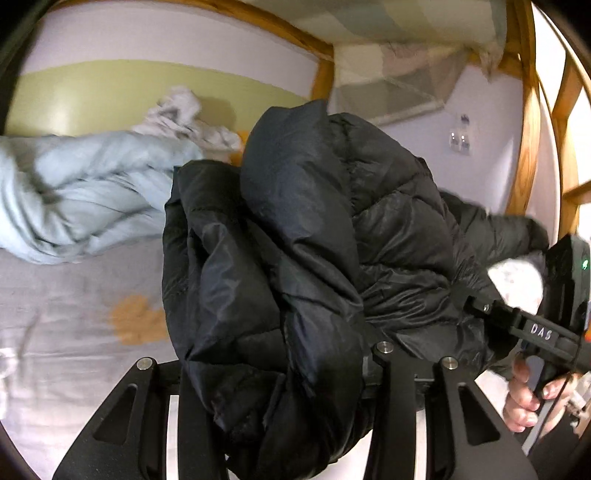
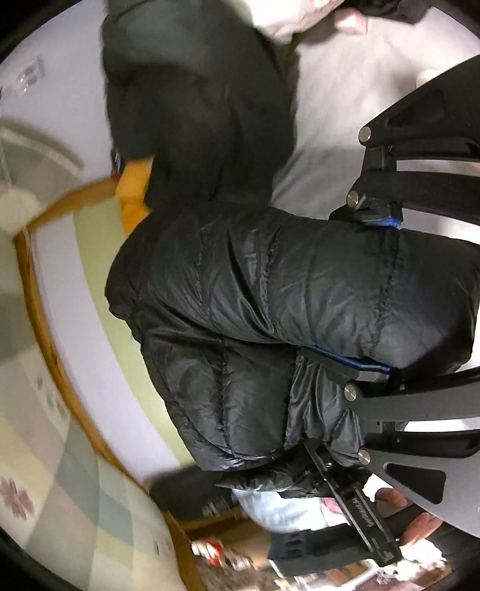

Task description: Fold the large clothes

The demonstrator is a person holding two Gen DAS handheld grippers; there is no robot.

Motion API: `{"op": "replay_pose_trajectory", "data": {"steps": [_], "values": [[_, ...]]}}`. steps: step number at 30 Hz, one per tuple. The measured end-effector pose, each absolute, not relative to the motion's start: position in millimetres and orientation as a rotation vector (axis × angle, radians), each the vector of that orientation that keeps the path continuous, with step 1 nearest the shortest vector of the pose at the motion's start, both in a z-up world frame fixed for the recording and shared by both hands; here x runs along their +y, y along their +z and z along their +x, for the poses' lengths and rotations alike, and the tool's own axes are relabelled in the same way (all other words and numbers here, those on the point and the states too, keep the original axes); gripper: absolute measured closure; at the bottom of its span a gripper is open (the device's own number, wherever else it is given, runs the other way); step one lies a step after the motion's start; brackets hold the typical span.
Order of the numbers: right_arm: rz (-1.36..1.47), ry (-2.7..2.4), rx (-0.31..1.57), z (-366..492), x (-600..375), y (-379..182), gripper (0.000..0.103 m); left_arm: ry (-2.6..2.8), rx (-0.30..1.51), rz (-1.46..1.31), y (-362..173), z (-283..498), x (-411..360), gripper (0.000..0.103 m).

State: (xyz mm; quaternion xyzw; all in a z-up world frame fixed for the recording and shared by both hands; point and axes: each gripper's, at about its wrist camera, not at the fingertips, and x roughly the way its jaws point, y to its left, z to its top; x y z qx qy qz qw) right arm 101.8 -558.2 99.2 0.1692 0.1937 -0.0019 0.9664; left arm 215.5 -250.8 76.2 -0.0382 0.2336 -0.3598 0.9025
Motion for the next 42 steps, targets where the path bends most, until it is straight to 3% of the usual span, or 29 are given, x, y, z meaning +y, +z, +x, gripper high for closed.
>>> {"op": "replay_pose_trajectory", "data": {"steps": [7,10,14,15,19,24,28,34,42], "values": [[0.360,-0.250,0.589,123,-614,36,0.051,-0.739,0.654,0.008,4,247,-326,0.062],[0.387,-0.267,0.653,131,-627,13,0.047,-0.711,0.655,0.015,-4,253,-339,0.050],[0.345,-0.290,0.641,132,-626,16,0.039,-0.584,0.604,0.057,-1,248,-339,0.011],[0.348,-0.293,0.634,129,-621,18,0.037,-0.559,0.573,0.075,1,244,-334,0.008],[0.336,-0.354,0.601,116,-604,23,0.015,-0.534,0.477,0.096,15,219,-313,0.008],[0.209,-0.422,0.467,91,-578,51,0.012,-0.458,0.320,0.111,38,171,-275,0.000],[0.187,-0.360,0.386,71,-543,74,0.000,-0.432,0.276,0.081,56,142,-241,0.000],[0.088,-0.256,0.319,49,-475,88,0.000,-0.373,0.222,0.115,63,103,-201,0.000],[0.095,-0.263,0.364,14,-439,78,0.000,-0.345,0.255,0.067,31,68,-162,0.000]]}}
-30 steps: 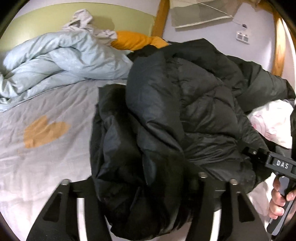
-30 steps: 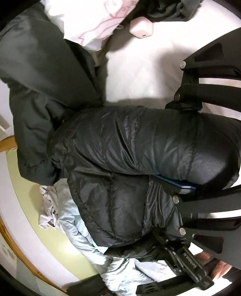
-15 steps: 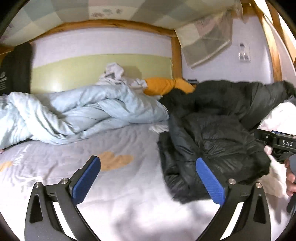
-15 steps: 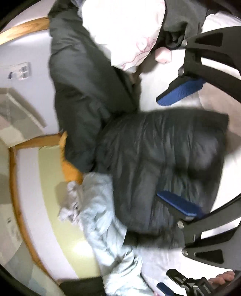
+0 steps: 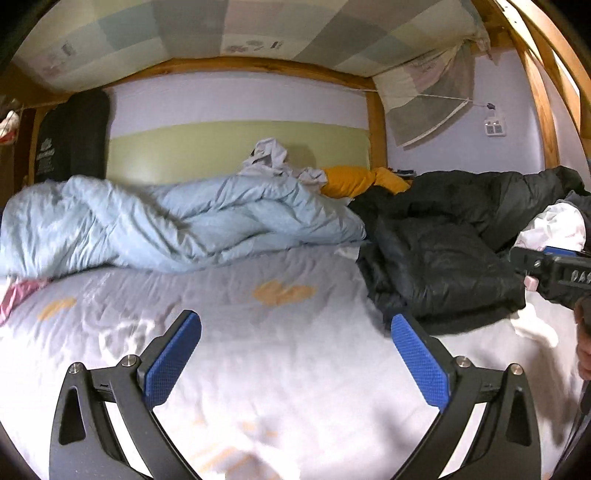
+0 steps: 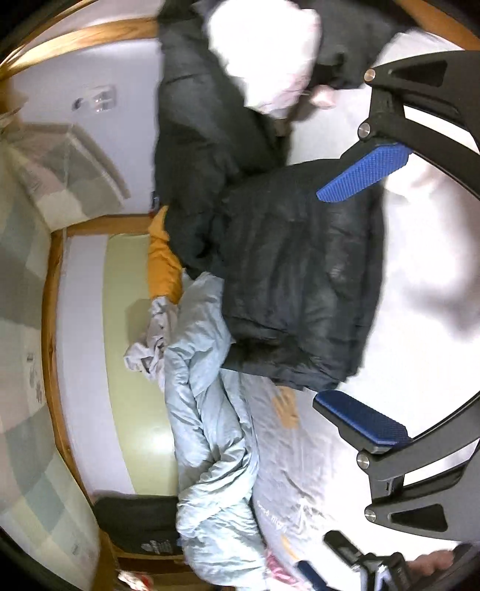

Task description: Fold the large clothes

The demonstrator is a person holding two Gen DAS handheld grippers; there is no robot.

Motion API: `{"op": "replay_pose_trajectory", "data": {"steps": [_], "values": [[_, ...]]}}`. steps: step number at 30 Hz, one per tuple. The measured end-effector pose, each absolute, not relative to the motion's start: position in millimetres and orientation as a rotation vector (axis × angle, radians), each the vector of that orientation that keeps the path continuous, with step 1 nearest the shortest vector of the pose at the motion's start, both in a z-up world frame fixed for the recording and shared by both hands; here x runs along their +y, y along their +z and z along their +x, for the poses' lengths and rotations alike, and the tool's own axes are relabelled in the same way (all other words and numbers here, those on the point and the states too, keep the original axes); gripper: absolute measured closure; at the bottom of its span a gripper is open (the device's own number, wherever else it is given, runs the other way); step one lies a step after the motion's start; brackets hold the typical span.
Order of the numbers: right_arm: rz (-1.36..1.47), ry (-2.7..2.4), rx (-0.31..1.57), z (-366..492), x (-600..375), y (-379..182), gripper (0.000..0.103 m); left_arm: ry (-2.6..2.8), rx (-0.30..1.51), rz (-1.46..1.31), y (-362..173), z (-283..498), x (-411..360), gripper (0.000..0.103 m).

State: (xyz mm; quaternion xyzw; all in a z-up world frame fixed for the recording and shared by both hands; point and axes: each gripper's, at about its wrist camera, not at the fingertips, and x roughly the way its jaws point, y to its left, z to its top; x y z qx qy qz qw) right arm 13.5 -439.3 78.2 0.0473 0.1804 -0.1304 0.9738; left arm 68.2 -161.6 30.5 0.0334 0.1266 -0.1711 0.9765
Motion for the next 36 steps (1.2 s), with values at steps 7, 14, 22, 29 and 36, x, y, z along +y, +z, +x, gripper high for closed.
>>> {"op": "replay_pose_trajectory", "data": {"steps": [7,14,22,29,36], "values": [[0.029,-0.351,0.423,-14,-437,51,0.000,-0.267,0.299,0.031,-7,65,-146,0.000],[0.052,-0.328,0.454,-19,-443,41,0.000,-0.259,0.293,-0.012,-10,66,-137,0.000],[0.071,-0.282,0.468,-8,-436,44,0.000,-0.229,0.266,0.051,-10,60,-149,0.000],[0.064,-0.267,0.474,-4,-428,43,0.000,-0.233,0.272,0.040,-10,61,-148,0.000],[0.053,-0.267,0.486,-2,-425,38,0.000,-0.240,0.286,0.033,-11,64,-148,0.000]]}}
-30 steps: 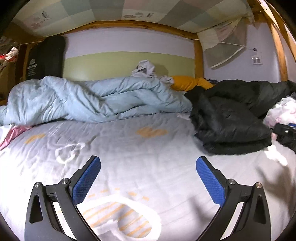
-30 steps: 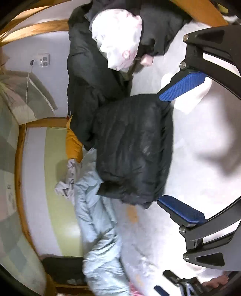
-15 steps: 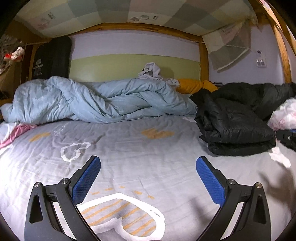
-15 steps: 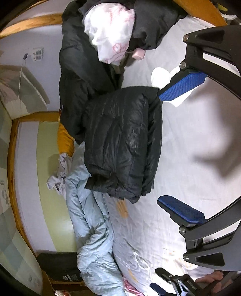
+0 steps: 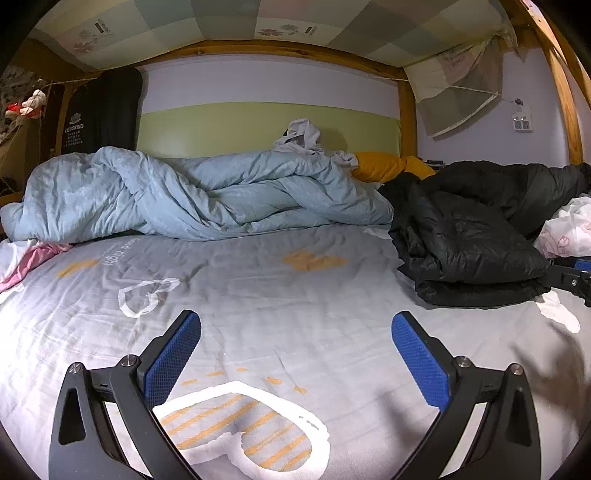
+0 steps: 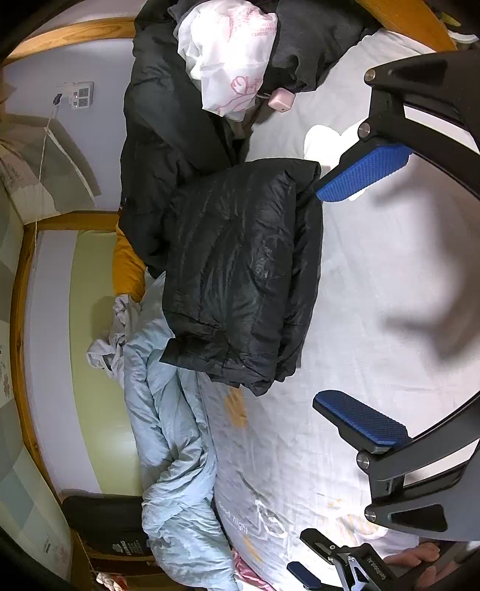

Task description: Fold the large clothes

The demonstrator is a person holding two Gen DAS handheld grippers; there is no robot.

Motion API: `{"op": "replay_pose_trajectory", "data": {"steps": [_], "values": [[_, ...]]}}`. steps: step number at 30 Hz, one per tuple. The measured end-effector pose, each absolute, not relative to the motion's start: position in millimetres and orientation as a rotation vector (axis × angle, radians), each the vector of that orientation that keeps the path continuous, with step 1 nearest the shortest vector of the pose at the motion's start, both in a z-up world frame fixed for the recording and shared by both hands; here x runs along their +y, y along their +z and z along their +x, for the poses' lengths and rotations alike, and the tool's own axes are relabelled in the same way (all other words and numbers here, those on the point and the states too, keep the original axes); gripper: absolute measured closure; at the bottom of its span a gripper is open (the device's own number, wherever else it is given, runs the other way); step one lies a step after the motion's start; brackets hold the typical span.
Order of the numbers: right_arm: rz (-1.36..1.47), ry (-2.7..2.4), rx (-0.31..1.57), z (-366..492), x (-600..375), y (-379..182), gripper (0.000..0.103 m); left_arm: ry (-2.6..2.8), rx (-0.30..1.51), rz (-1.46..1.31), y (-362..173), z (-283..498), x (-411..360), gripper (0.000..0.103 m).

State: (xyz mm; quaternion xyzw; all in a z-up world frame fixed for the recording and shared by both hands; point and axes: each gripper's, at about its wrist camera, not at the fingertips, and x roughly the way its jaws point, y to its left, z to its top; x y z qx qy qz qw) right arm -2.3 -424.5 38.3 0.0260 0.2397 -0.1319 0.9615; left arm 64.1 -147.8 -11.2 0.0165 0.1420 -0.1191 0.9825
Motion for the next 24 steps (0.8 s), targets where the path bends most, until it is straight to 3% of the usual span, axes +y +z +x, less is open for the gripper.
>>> {"op": "replay_pose_trajectory", "data": {"steps": [24], "values": [[0.141,-0.250,0.521,-2,-433,35,0.000,-0.240,0.283,0.060,-13,64,-149,0.000]]}}
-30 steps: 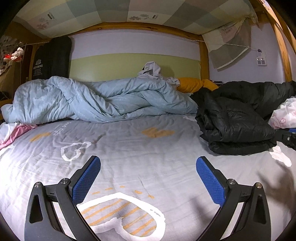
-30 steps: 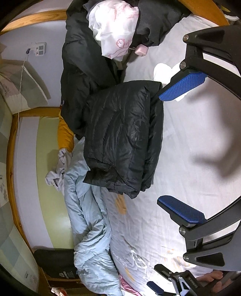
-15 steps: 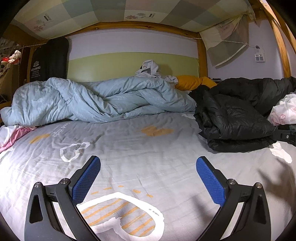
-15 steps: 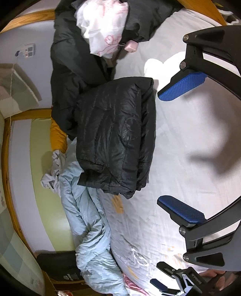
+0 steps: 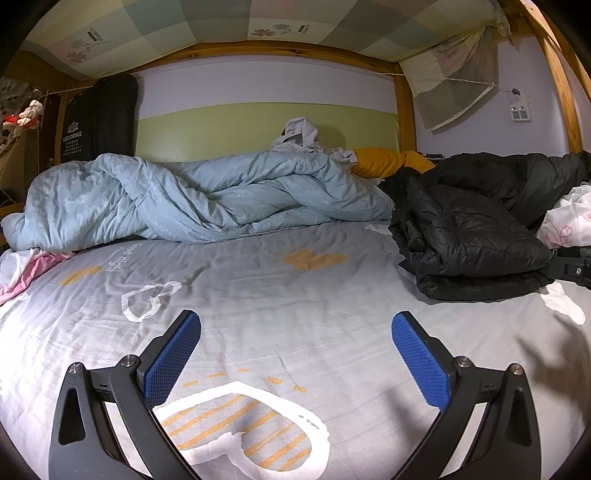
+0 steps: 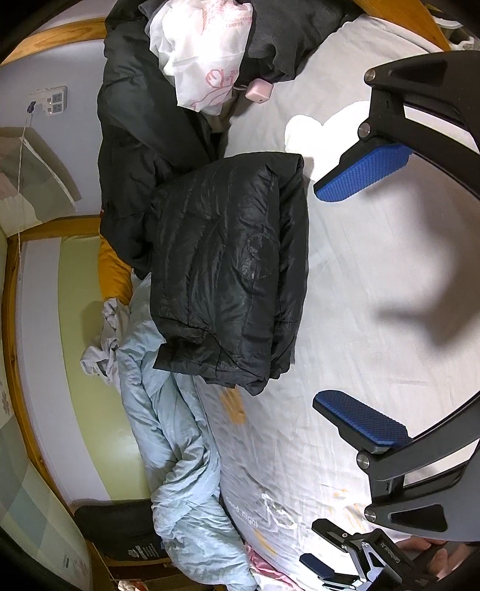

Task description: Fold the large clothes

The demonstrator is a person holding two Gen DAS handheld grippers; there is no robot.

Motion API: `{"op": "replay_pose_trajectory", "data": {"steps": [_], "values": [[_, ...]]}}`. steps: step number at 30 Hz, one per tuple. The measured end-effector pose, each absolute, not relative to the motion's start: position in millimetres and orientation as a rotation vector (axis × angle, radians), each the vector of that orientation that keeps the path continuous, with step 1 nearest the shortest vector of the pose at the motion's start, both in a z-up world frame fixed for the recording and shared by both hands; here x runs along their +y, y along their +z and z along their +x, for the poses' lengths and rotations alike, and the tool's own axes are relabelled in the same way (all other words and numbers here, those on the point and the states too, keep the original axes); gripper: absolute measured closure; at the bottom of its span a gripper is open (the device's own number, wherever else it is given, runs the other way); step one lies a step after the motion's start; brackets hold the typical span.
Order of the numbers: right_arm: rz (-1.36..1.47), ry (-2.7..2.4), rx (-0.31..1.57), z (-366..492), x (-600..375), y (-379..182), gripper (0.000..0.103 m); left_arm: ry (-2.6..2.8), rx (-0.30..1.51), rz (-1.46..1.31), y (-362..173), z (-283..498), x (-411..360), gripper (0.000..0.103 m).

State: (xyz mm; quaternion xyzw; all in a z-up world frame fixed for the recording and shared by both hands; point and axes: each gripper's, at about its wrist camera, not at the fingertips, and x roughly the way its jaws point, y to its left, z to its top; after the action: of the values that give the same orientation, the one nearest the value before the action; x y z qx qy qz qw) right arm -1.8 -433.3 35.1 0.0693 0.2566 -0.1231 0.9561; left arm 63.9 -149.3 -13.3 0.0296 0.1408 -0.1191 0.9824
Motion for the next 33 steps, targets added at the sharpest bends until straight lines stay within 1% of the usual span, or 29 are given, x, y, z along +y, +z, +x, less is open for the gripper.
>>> {"op": "replay_pose_trajectory", "data": {"steps": [33], "values": [[0.118,-0.248,0.530,-0.8,-428.4,32.9,0.000,-0.238,0.285,0.060,-13.6,63.2,-144.7,0.000]]}}
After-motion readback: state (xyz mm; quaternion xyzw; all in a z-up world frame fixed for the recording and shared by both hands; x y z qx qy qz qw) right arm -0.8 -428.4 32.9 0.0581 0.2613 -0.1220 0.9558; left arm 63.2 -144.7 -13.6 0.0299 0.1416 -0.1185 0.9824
